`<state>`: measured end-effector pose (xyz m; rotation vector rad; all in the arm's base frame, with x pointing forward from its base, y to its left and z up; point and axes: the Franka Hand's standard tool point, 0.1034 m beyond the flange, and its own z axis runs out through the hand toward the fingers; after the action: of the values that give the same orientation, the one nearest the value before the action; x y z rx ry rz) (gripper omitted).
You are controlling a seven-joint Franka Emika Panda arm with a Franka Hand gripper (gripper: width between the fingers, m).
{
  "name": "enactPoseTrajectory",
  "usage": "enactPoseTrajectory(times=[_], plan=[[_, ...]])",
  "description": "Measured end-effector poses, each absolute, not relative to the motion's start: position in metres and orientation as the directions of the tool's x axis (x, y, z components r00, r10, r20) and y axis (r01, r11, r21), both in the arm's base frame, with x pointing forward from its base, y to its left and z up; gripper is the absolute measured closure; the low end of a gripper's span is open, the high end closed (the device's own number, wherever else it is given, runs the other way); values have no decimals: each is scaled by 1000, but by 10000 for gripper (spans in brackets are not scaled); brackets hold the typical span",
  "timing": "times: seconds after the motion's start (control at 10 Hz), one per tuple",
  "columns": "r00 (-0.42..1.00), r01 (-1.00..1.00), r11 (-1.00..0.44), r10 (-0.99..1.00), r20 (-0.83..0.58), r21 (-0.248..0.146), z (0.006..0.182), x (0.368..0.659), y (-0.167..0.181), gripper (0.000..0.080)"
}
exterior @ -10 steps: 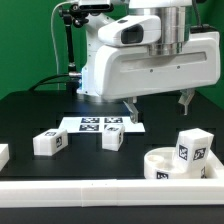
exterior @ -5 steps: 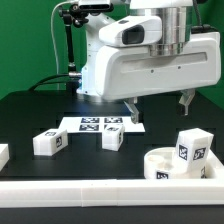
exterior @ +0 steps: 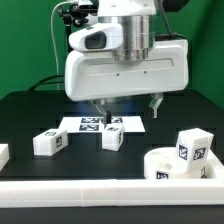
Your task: Assemble stool
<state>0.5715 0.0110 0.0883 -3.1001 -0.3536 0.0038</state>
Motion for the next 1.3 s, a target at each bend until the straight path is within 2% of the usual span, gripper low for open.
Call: enactPoseTrajectory(times=[0.2,0.4,0.7,1.1,1.3], plan=[[979,203,-979,203,-1,-24,88,571,12,150],[998,61,-998,61,-3,-35,88,571,14,150],[974,-227,-973,-226,-32,-51,75,550,-10,150],[907,-420,-905,-418,-49,-63,74,548,-13,150],[907,-421,-905,-418,-59,-60,68,545,-12,150]])
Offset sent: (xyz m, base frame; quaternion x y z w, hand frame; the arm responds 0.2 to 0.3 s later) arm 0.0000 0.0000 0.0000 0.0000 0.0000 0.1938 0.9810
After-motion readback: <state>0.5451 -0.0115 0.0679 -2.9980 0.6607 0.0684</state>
